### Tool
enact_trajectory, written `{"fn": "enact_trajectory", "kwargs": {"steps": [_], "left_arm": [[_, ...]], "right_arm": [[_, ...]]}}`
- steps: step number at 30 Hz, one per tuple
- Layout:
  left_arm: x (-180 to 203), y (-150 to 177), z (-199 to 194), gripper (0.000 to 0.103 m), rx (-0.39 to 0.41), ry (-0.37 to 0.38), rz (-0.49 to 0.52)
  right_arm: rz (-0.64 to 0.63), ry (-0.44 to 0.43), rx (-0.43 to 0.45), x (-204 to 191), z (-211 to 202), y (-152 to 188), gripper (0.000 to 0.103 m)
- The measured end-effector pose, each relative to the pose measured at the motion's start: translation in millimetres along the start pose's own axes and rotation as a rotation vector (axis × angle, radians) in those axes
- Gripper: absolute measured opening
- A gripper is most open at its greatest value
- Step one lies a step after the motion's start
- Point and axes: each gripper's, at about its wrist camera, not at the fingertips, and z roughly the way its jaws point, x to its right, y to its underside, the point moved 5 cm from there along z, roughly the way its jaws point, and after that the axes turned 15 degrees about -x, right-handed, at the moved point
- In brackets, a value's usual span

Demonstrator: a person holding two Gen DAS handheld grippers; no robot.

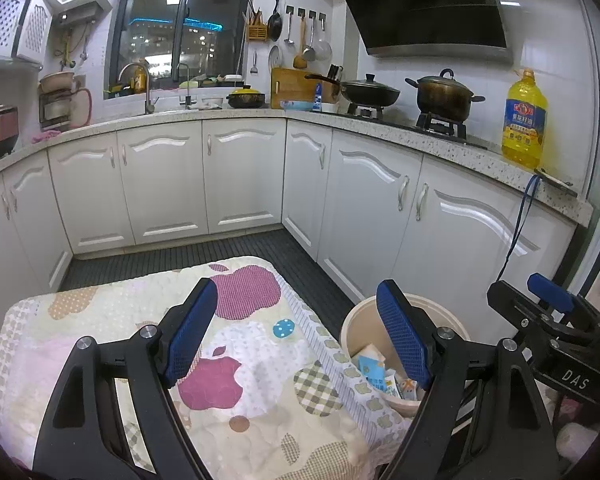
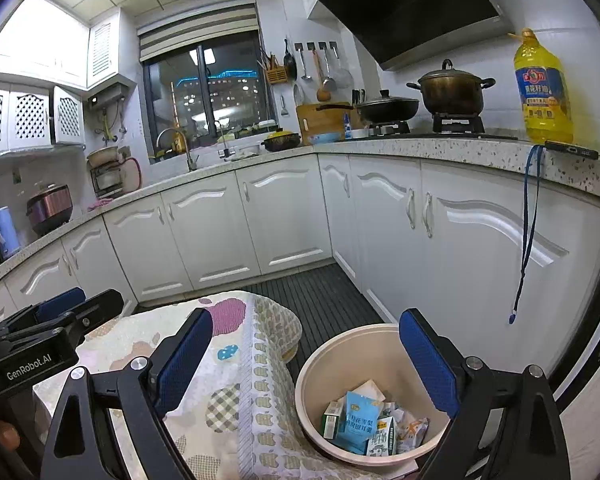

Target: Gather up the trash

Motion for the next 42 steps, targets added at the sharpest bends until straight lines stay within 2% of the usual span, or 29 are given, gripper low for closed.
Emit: {"fn": "enact_trajectory", "kwargs": {"steps": [42], "left_arm": [[6.3, -1.5, 1.8, 0.081, 0.003, -0.01, 0.023]], "right_arm": [[-0.009, 0.002, -0.023, 7.3, 12.3, 4.3, 0.094]]}}
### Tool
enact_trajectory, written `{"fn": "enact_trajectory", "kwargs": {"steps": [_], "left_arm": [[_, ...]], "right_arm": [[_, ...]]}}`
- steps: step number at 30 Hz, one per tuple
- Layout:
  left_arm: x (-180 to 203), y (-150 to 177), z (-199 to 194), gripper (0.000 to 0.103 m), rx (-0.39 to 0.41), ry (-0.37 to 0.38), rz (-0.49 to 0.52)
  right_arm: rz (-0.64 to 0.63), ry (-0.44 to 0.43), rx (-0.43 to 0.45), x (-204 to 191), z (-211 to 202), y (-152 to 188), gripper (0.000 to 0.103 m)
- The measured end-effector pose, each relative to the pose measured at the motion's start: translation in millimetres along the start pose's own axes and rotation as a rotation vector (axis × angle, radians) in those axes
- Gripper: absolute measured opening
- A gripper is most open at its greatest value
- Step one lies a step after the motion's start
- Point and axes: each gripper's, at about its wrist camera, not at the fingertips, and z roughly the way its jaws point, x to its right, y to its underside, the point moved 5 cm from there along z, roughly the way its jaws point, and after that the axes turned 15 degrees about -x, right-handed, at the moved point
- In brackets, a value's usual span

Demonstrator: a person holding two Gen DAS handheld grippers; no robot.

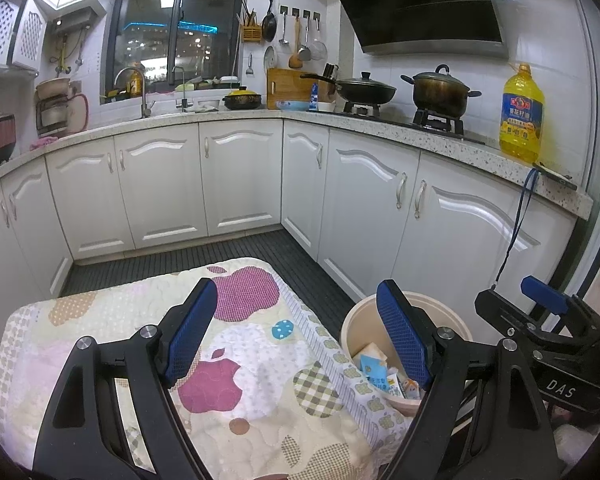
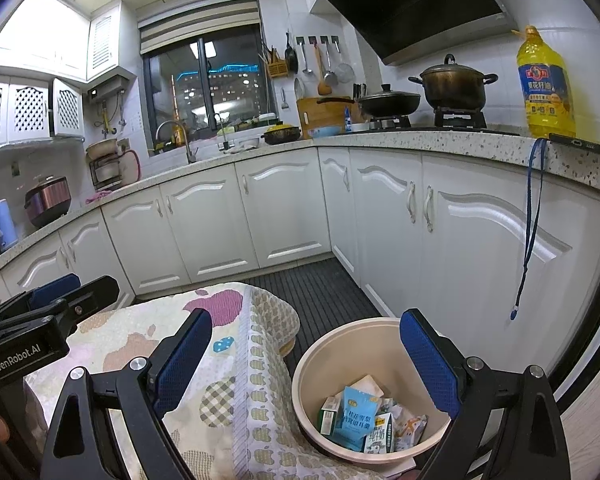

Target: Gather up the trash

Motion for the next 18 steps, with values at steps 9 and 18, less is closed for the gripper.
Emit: {"fn": "enact_trajectory", "kwargs": {"steps": [9, 18], "left_arm": [[2.2, 2.9, 3.5, 0.082, -0.004, -0.025, 0.009], [3.2, 2.8, 2.9, 0.081, -0.002, -0.03, 0.017]], "right_arm": [[-0.001, -0.004, -0.004, 1.2, 2.2, 0.3, 0.094], [-0.003, -0.002, -0.003, 0.7, 2.6, -0.1, 0.094]]}}
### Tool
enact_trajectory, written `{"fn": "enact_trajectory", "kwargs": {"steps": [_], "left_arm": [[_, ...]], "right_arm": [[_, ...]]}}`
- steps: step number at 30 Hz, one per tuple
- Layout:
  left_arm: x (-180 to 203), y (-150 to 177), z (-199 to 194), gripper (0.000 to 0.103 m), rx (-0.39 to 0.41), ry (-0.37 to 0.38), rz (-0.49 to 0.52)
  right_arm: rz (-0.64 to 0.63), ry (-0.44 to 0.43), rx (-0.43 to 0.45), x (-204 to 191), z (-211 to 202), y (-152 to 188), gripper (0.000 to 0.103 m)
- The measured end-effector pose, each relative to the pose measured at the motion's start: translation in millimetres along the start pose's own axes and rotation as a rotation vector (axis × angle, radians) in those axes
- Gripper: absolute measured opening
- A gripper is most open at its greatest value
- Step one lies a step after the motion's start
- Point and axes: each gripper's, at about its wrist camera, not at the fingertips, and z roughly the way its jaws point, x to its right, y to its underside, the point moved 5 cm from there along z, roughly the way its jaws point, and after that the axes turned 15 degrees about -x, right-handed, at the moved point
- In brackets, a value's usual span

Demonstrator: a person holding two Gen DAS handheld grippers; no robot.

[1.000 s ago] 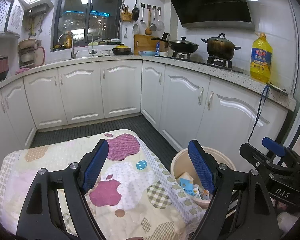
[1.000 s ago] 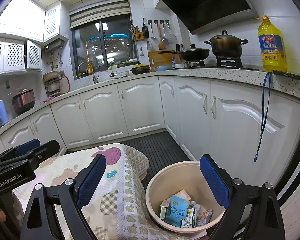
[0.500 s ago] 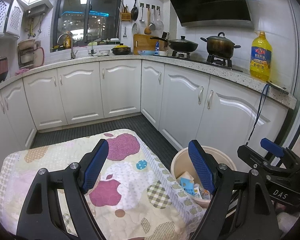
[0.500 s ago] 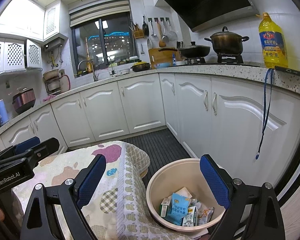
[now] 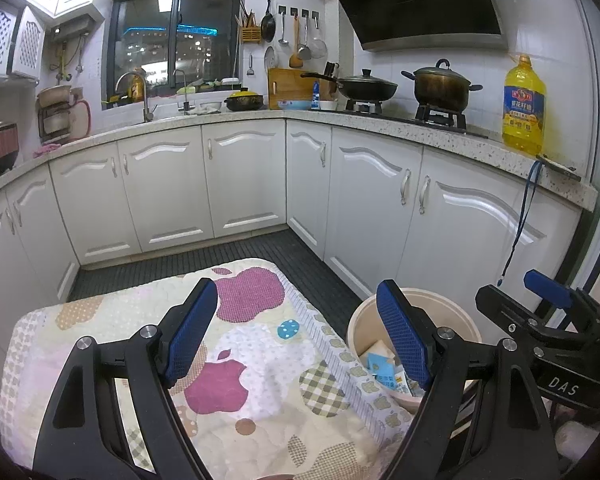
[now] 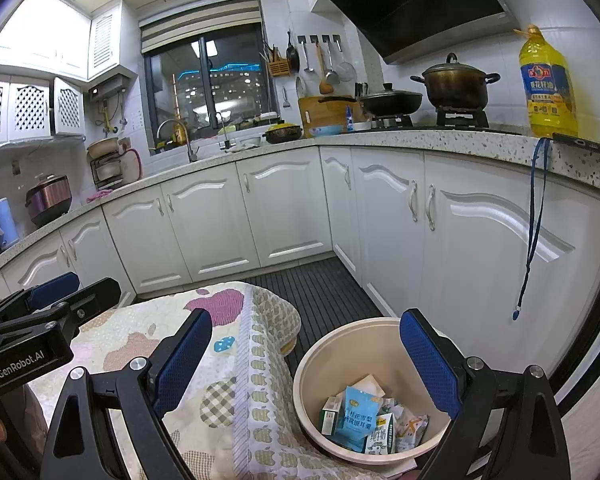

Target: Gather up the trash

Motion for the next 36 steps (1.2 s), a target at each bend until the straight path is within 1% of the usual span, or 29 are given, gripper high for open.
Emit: {"fn": "enact_trajectory", "kwargs": {"steps": [28, 36], "left_arm": [[-2.2, -2.0, 4.2, 0.081, -0.016, 0.027, -0.004], [-4.2, 1.4, 8.3, 0.081, -0.032, 0.033, -0.004]], "right_arm": [[-0.001, -0.007, -0.013, 4.6, 6.2, -4.4, 0.094], [-0.003, -0.008, -0.017, 6.7, 7.9, -4.3, 0.094]]}}
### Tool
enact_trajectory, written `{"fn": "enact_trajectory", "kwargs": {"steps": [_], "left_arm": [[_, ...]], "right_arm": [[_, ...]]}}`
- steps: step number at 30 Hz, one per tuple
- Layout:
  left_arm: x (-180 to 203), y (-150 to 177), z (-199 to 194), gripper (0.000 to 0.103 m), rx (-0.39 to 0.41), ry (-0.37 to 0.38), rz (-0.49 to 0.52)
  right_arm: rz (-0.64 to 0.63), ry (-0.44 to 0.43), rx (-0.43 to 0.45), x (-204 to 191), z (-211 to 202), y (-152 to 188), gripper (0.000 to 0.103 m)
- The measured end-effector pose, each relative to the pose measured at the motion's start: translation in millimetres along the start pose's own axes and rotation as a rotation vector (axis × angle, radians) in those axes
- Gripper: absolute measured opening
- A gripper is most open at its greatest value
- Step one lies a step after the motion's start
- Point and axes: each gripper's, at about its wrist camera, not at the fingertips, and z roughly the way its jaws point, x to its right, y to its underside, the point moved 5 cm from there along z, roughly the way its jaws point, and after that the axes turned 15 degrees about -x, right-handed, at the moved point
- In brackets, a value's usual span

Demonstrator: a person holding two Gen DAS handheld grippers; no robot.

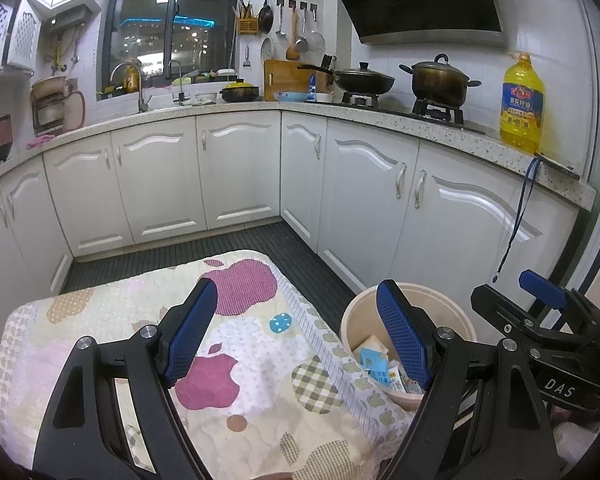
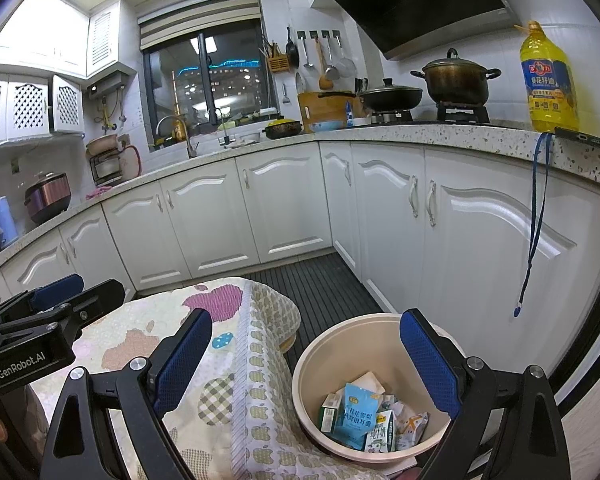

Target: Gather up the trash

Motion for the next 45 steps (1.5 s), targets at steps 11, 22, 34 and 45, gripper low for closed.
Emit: {"fn": "enact_trajectory", "kwargs": {"steps": [11, 22, 34, 45], "left_arm": [[0.3, -0.9, 0.5, 0.081, -0.011, 0.01, 0.008], [3.1, -0.7, 1.6, 0.081, -0.018, 0.022, 0.021], [6.6, 0.4, 6.6, 0.081, -0.036, 0.07, 0.028], [14.1, 3.5, 7.8, 0.081, -0.025, 0.086, 0.065]], "right_arm": [[-0.001, -0.002, -0.002, 0.2, 0.5, 0.5, 0.094], [-0.001, -0.003, -0.002, 0.7, 0.7, 0.1, 0.094], [0.0, -0.004, -0.01, 4.0, 4.3, 6.5, 0.094], [0.002, -0.006, -0.016, 6.1, 5.1, 7.1, 0.094]]}}
